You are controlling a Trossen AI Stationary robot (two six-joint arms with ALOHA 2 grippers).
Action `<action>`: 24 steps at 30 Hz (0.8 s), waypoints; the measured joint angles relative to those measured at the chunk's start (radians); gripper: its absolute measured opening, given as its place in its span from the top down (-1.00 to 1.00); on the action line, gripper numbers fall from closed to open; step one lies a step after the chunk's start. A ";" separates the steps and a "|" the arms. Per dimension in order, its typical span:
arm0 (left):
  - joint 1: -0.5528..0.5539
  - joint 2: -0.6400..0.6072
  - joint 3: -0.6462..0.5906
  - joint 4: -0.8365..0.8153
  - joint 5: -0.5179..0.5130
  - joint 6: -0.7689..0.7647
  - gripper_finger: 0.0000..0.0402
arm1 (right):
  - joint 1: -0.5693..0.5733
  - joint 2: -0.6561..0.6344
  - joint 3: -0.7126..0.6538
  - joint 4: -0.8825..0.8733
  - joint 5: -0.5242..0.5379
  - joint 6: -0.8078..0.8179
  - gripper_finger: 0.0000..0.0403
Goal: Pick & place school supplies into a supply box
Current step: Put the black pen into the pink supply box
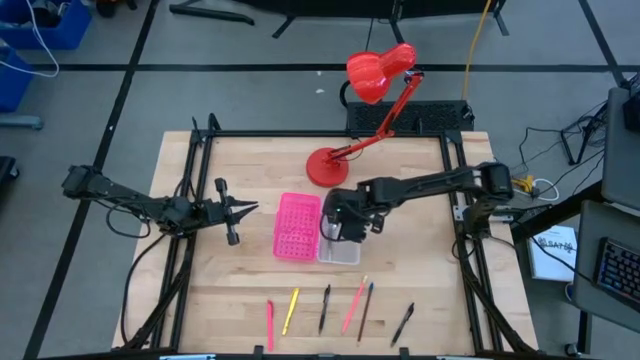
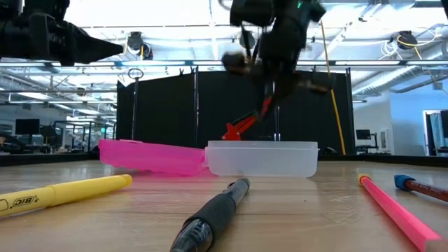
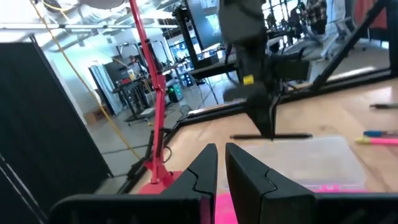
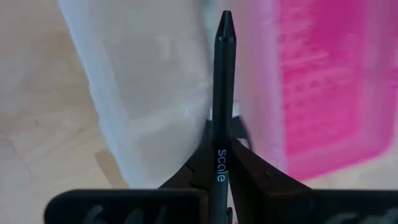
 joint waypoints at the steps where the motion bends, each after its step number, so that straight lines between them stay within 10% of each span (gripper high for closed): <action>1: 0.000 0.000 0.000 0.001 0.000 0.007 0.79 | -0.003 0.016 0.000 0.006 0.000 -0.018 0.89; 24: 0.000 0.000 0.000 0.001 -0.001 0.055 0.79 | 0.000 0.139 0.000 0.047 -0.053 -0.029 0.69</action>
